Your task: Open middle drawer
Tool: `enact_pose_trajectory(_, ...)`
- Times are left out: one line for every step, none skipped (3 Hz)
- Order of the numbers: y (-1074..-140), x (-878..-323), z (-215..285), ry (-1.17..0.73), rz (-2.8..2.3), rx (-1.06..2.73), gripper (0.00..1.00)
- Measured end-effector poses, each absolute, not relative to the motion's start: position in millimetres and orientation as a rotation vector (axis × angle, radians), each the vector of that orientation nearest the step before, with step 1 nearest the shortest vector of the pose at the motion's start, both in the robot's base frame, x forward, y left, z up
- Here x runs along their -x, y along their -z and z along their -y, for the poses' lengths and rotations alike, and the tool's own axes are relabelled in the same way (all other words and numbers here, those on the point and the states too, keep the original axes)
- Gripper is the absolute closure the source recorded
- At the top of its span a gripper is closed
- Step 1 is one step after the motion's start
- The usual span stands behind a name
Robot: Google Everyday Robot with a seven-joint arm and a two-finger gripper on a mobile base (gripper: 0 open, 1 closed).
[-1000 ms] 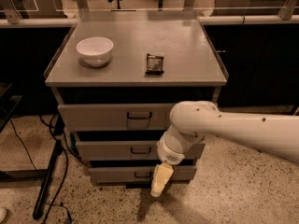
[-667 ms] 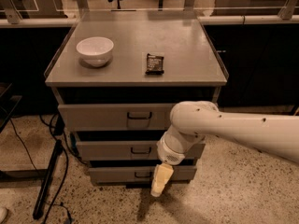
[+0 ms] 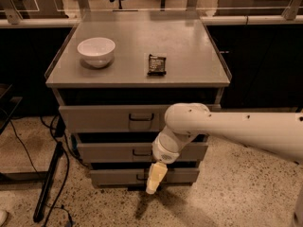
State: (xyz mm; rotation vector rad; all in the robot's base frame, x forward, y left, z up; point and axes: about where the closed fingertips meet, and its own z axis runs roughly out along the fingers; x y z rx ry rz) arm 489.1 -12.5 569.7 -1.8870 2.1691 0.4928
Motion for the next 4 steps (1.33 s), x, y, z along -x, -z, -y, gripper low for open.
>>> enact_pose_trajectory(-561.4, -488.9, 9.2, -0.546, -2.144, 1.891, 0.0)
enact_pose_trajectory(-542.2, -491.3, 6.4, -0.611, -2.136, 1.882, 0.0)
enact_pose_trajectory(-542.0, -491.2, 6.3, -0.612, -2.136, 1.882, 0.0)
enact_pose_trajectory(-529.9, -488.8, 1.3, -0.633, -2.143, 1.887, 0.0)
